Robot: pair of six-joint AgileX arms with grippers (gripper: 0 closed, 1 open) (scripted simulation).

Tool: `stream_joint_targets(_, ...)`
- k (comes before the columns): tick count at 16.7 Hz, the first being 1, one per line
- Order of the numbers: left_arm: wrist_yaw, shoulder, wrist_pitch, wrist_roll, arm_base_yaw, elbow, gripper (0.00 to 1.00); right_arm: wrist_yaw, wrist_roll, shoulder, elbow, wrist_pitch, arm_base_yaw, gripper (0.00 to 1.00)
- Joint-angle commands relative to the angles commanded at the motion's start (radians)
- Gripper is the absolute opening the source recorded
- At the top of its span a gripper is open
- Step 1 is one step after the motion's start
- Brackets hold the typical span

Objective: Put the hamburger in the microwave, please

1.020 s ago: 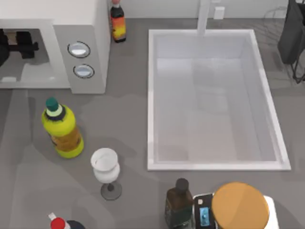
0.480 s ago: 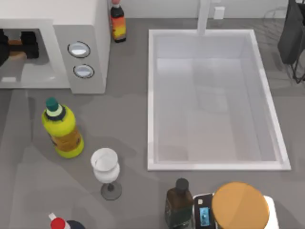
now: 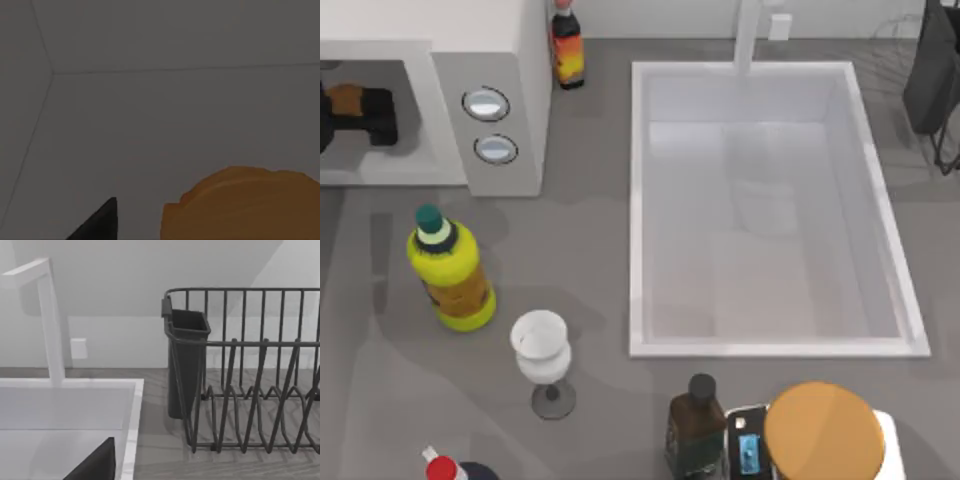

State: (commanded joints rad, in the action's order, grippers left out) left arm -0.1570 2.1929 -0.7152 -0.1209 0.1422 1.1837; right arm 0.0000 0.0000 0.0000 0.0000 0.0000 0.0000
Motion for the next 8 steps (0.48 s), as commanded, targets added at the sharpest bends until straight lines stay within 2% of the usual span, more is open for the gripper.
stream_joint_targets(4, -0.043, -0.203, -0.171, -0.061, 0.018, -0.275, 1.0, 0.0, 0.0, 0.0, 0.0, 0.0, 0.0, 1.0)
stream_joint_targets(8, -0.087, -0.34, -0.278, -0.055, 0.038, -0.593, 1.0, 0.0, 0.0, 0.0, 0.0, 0.0, 0.0, 1.0)
